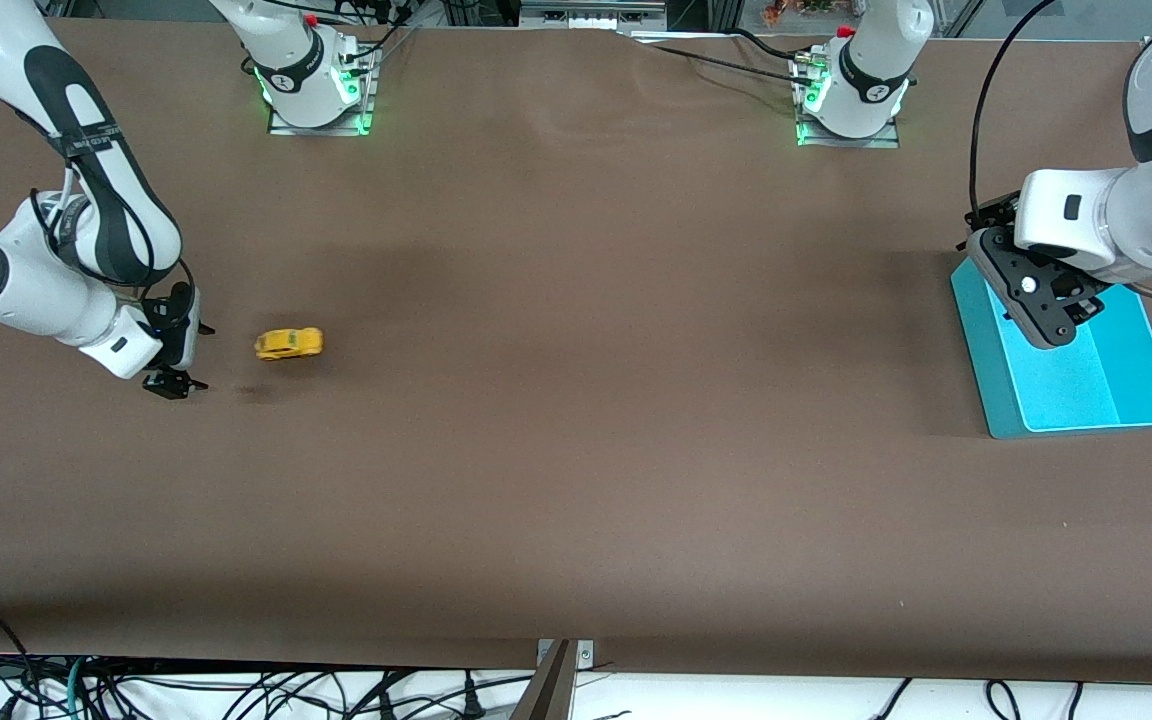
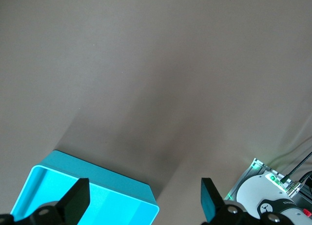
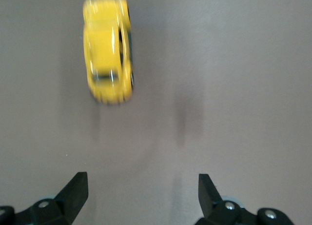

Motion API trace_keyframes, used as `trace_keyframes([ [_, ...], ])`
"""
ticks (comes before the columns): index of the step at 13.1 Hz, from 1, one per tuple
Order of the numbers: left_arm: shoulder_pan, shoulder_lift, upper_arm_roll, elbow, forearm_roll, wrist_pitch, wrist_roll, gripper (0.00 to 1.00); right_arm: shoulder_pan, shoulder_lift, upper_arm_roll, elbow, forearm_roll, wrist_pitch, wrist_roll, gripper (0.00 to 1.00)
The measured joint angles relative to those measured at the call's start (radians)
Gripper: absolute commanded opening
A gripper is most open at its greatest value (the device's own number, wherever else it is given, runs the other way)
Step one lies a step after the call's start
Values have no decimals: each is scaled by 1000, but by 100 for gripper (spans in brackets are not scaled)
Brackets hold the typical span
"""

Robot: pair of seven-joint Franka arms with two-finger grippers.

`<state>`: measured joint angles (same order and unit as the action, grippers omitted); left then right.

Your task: Wind and store yellow beetle car

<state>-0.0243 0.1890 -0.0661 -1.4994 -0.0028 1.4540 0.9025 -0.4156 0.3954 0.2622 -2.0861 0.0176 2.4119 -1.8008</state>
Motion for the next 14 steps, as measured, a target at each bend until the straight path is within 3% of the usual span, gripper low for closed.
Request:
trace_keyframes([
  [3, 2, 26, 2, 0, 0, -1, 1, 100, 1, -79, 44, 83, -2, -132, 87, 100],
  [7, 7, 71, 3, -3, -1, -4, 4, 100, 34, -279, 84, 147, 2, -254, 181, 100],
  [10, 6, 86, 2, -49, -1, -9, 5, 100, 76, -424, 88, 186, 1, -399, 417, 100],
  [14, 6, 85, 3, -168, -1, 23, 53, 100, 93, -515, 88, 190, 5, -496, 787, 100],
])
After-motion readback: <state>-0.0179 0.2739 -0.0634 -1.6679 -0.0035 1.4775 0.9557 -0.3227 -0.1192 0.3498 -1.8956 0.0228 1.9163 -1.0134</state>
